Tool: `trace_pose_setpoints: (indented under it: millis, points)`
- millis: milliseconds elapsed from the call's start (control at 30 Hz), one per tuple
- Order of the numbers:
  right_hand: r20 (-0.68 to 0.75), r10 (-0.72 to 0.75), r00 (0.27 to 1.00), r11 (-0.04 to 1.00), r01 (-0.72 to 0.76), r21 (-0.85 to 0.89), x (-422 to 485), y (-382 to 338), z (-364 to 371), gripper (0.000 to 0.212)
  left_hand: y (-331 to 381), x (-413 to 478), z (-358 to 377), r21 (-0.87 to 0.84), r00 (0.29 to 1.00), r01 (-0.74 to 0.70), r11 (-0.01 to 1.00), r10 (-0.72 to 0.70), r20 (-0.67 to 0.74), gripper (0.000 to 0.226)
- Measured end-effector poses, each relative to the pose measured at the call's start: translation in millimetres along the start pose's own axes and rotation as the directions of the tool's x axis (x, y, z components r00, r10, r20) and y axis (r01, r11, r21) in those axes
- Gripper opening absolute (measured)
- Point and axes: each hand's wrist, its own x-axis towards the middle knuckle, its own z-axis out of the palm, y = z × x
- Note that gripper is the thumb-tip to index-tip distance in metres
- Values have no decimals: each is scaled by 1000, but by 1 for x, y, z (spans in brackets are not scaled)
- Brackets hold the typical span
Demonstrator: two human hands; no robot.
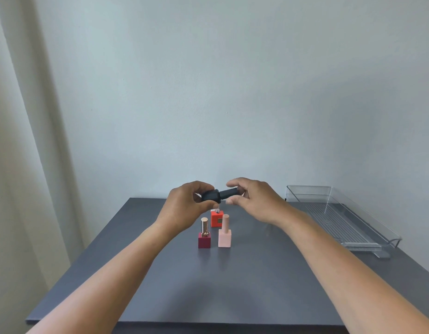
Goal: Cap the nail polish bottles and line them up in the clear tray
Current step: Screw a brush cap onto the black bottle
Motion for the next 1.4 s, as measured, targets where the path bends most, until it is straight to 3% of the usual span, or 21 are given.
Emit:
trace_pose_setpoints:
  millis: [100, 233, 400, 633, 733, 967, 1100, 1233, 1400]
  points:
    - [1, -63, 998, 992, 62, -110, 0, -4, 0, 23, 1, 1, -1, 50, 999, -42, 998, 42, -9, 46]
    - [1, -77, 997, 984, 76, -159, 0, -7, 1, 16, 4, -3, 0, 106, 992, -124, 987, 126, -18, 37]
    - [-11, -30, 999, 993, 28, -111, 0, -6, 5, 18, 6, -10, 2, 295, 953, -269, 917, 298, -57, 32]
    - [-25, 25, 999, 1000, -24, 14, 1, -7, 6, 14, 5, -15, 7, 469, 882, -361, 806, 459, -110, 32]
    - [-38, 34, 999, 996, -31, 82, 2, -6, 3, 12, 6, -12, 7, 409, 915, -304, 860, 384, -127, 30]
    - [-64, 146, 987, 884, -102, 457, 7, 6, -21, 11, -3, 0, 3, 90, 992, -40, 995, 50, -115, 21]
    - [-182, 288, 940, 891, -194, 411, 10, 36, -29, 11, -24, 1, -8, -62, 983, 127, 990, -134, -126, 22]
    - [-251, 471, 845, 862, -381, 335, 9, 72, -18, 14, -47, -2, -11, -78, 960, 266, 961, -271, -70, 25]
    - [-336, 527, 781, 850, -492, 190, 2, 105, 4, 12, -72, -10, -7, -84, 935, 356, 931, -354, 34, 25]
